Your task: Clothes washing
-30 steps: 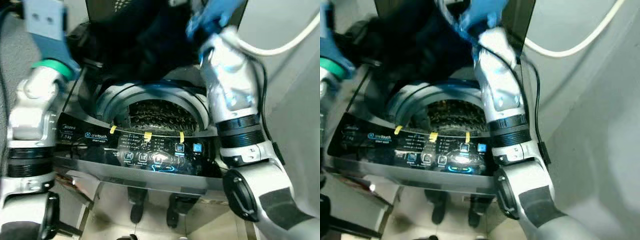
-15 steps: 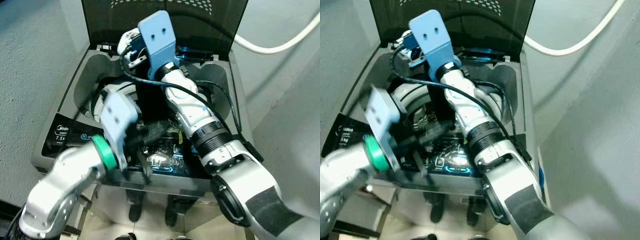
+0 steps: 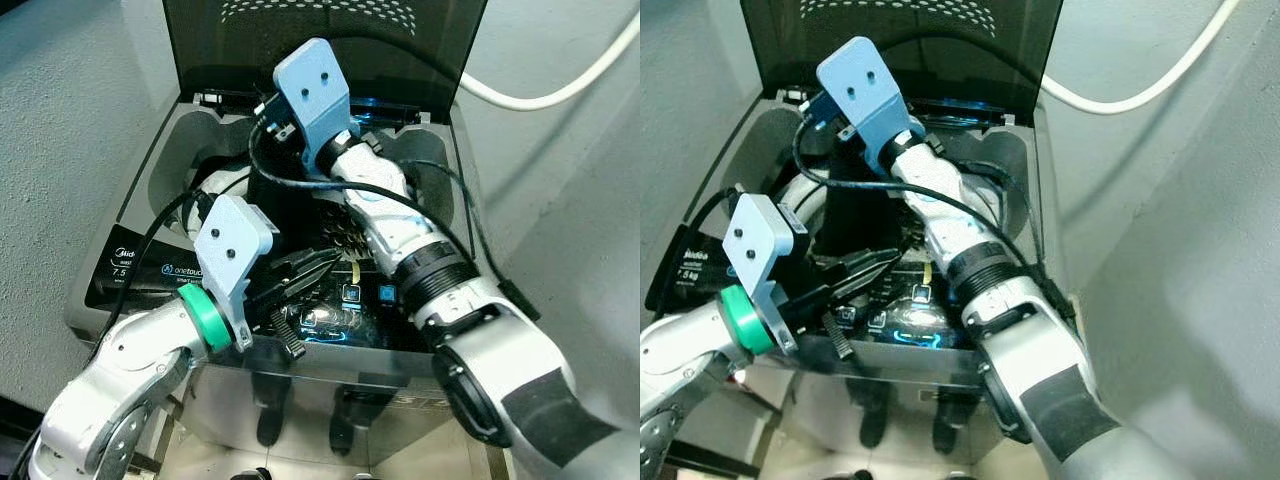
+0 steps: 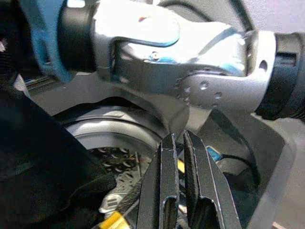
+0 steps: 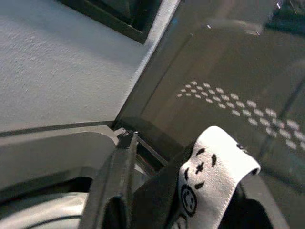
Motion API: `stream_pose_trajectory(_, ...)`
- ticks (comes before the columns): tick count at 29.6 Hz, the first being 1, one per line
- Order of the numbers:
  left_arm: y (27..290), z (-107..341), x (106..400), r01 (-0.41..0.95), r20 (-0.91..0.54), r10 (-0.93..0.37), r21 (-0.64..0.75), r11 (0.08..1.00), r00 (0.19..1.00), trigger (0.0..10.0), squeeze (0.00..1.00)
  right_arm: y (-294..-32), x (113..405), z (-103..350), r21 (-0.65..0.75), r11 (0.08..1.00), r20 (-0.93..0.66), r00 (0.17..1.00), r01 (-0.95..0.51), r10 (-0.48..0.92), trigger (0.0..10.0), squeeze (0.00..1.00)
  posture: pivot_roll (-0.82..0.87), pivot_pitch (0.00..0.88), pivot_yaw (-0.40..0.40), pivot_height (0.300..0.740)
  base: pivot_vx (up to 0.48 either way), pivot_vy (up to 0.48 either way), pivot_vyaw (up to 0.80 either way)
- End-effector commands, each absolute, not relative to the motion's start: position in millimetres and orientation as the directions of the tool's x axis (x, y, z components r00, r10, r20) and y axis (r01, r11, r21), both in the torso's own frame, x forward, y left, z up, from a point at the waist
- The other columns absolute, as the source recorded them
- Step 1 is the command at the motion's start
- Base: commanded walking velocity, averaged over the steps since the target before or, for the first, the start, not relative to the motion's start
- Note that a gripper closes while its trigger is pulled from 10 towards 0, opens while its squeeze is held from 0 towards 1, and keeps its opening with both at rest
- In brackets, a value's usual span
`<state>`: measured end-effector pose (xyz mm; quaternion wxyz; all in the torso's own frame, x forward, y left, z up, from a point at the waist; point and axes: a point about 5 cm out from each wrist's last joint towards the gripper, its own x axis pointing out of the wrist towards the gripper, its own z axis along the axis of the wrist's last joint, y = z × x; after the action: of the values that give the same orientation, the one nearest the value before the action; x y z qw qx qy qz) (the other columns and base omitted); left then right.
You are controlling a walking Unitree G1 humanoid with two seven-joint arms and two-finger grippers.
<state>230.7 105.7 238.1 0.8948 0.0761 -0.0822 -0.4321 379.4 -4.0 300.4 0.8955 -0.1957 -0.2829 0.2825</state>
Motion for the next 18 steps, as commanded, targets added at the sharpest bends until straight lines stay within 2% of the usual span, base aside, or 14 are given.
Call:
stream_pose_trajectory(1, 105, 238, 230, 0.761, 0.087, -0.788, 0.212, 0.613, 0.610, 10.0, 0.00, 0, 375, 303, -0.566, 0.728, 0.396, 0.647, -0.387, 0.652, 10.0, 1.00, 0.08, 0.044, 0.024, 0.740, 0.000, 0.000, 0.00)
stream_pose_trajectory(3, 106, 239, 230, 0.755, 0.089, -0.782, 0.215, 0.619, 0.616, 10.0, 0.00, -2, 376, 299, -0.719, 0.632, 0.344, 0.642, -0.290, 0.685, 10.0, 1.00, 0.08, 0.047, 0.024, 0.740, 0.000, 0.000, 0.00)
stream_pose_trajectory(4, 106, 239, 230, 0.755, 0.089, -0.782, 0.215, 0.619, 0.616, 10.0, 0.00, -2, 376, 299, -0.719, 0.632, 0.344, 0.642, -0.290, 0.685, 10.0, 1.00, 0.08, 0.047, 0.024, 0.740, 0.000, 0.000, 0.00)
stream_pose_trajectory(5, 106, 239, 230, 0.751, 0.090, -0.779, 0.216, 0.623, 0.620, 10.0, 0.00, -4, 375, 291, -0.821, 0.507, 0.257, 0.624, -0.262, 0.738, 10.0, 1.00, 0.08, 0.046, 0.024, 0.740, 0.000, 0.000, 0.00)
stream_pose_trajectory(6, 106, 239, 230, 0.751, 0.090, -0.779, 0.216, 0.623, 0.620, 10.0, 0.00, -4, 375, 291, -0.821, 0.507, 0.257, 0.624, -0.262, 0.738, 10.0, 1.00, 0.08, 0.046, 0.024, 0.740, 0.000, 0.000, 0.00)
stream_pose_trajectory(7, 107, 240, 230, 0.749, 0.090, -0.777, 0.215, 0.626, 0.623, 10.0, 0.00, -8, 373, 281, -0.890, 0.368, 0.143, 0.603, -0.268, 0.785, 10.0, 1.00, 0.08, 0.045, 0.025, 0.740, 0.000, 0.000, 0.00)
stream_pose_trajectory(8, 107, 240, 230, 0.749, 0.090, -0.777, 0.215, 0.626, 0.623, 10.0, 0.00, -8, 373, 281, -0.890, 0.368, 0.143, 0.603, -0.268, 0.785, 10.0, 1.00, 0.08, 0.045, 0.025, 0.740, 0.000, 0.000, 0.00)
stream_pose_trajectory(9, 107, 241, 230, 0.746, 0.093, -0.774, 0.218, 0.629, 0.626, 10.0, 0.00, -20, 370, 266, -0.930, 0.167, -0.049, 0.563, -0.327, 0.825, 10.0, 1.00, 0.08, 0.047, 0.021, 0.740, 0.000, 0.000, 0.00)
stream_pose_trajectory(11, 107, 242, 231, 0.742, 0.094, -0.771, 0.221, 0.633, 0.629, 10.0, 0.00, -26, 368, 269, -0.921, 0.165, -0.059, 0.547, -0.352, 0.835, 10.0, 1.00, 0.08, 0.045, 0.020, 0.740, 0.000, 0.000, 0.00)
stream_pose_trajectory(12, 108, 243, 231, 0.739, 0.096, -0.769, 0.224, 0.635, 0.632, 10.0, 0.00, -31, 368, 274, -0.908, 0.193, -0.042, 0.540, -0.371, 0.841, 10.0, 0.40, 0.09, 0.042, 0.019, 0.740, 0.000, 0.000, 0.00)
stream_pose_trajectory(13, 109, 245, 232, 0.734, 0.101, -0.766, 0.230, 0.639, 0.635, 10.0, 0.00, -37, 366, 283, -0.896, 0.236, -0.001, 0.534, -0.376, 0.846, 10.0, 0.00, 0.09, 0.041, 0.019, 0.740, 0.000, 0.000, 0.00)
stream_pose_trajectory(14, 109, 245, 232, 0.734, 0.101, -0.766, 0.230, 0.639, 0.635, 10.0, 0.00, -37, 366, 283, -0.896, 0.236, -0.001, 0.534, -0.376, 0.846, 10.0, 0.00, 0.09, 0.041, 0.019, 0.740, 0.000, 0.000, 0.00)
stream_pose_trajectory(16, 111, 250, 234, 0.723, 0.113, -0.760, 0.244, 0.646, 0.640, 10.0, 0.00, -52, 367, 301, -0.867, 0.343, 0.097, 0.553, -0.361, 0.828, 10.0, 0.00, 0.10, 0.040, 0.019, 0.740, 0.000, 0.000, 0.00)
stream_pose_trajectory(18, 113, 253, 235, 0.715, 0.122, -0.755, 0.254, 0.652, 0.645, 10.0, 0.00, -61, 366, 307, -0.857, 0.378, 0.136, 0.555, -0.349, 0.821, 10.0, 0.00, 0.10, 0.040, 0.020, 0.740, 0.000, 0.000, 0.00)
